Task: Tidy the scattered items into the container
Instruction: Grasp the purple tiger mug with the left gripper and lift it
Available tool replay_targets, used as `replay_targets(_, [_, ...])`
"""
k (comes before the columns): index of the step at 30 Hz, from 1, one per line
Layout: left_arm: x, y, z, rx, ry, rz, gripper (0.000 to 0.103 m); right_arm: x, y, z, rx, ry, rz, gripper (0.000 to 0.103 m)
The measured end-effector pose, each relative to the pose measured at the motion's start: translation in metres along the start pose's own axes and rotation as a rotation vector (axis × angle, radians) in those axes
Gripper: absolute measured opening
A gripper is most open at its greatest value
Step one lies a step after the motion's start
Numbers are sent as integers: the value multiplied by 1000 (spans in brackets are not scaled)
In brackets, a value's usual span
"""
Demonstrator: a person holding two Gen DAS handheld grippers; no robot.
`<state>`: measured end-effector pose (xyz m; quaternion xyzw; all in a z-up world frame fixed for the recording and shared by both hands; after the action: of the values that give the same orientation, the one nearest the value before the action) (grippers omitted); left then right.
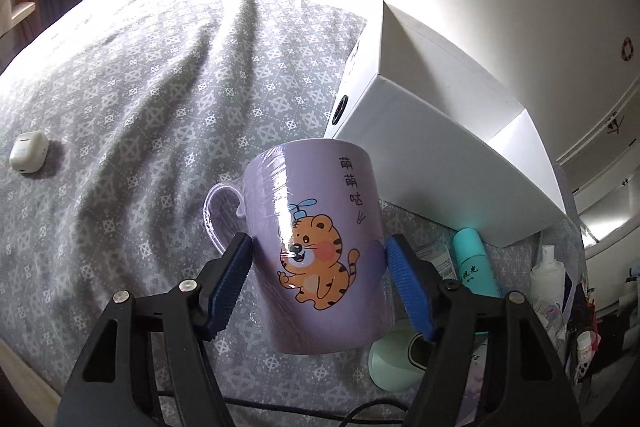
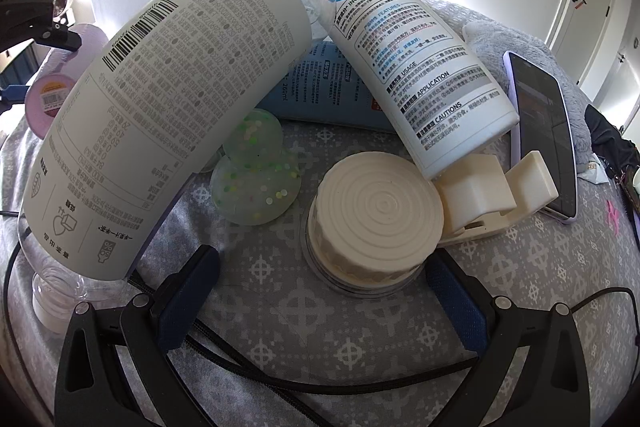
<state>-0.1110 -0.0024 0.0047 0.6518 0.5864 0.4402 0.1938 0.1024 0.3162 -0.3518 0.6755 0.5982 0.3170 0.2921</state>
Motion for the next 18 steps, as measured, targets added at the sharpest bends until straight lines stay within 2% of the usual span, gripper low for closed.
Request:
replay_targets(1, [2, 5, 0, 11, -10, 10, 59, 0, 0, 0, 0, 0, 0, 103])
replay_targets(2, [5, 9, -1, 21, -21, 18, 30, 0, 0, 0, 0, 0, 0, 103])
replay_targets(3, [8, 14, -1, 26, -35, 24, 14, 0, 0, 0, 0, 0, 0, 103])
replay_targets(8, [6, 12, -5, 9, -45, 11, 16, 0, 0, 0, 0, 0, 0, 103])
replay_targets(10, [2, 6, 5, -5, -43, 16, 35, 0, 0, 0, 0, 0, 0, 103])
replay_targets(11, [1, 1, 11, -9, -34, 8, 70, 0, 1, 1, 0, 0, 0, 103])
replay_targets(12, [1, 1, 12, -4, -22, -4, 100, 0, 0, 0, 0, 0, 0, 103])
replay_targets(14, [-16, 29, 5, 48, -2, -35, 102, 0, 0, 0, 0, 0, 0, 103])
replay_targets(15, [-15, 31, 6, 59, -14, -53, 102, 0, 0, 0, 0, 0, 0, 103])
replay_targets(18, [2, 20, 5, 42, -131, -114, 102, 0, 0, 0, 0, 0, 0, 103])
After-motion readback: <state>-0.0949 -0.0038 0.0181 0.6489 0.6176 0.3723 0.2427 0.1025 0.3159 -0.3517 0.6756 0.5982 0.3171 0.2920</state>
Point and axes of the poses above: each gripper's, at about its wrist camera, not at the fingertips, and y roughly against the way its jaws point, x to its right, z to its underside, the point moved 10 cm from there along -y, roughly the way its jaws point, and after that the axes turned 2 degrees about x, right-handed, at the moved point
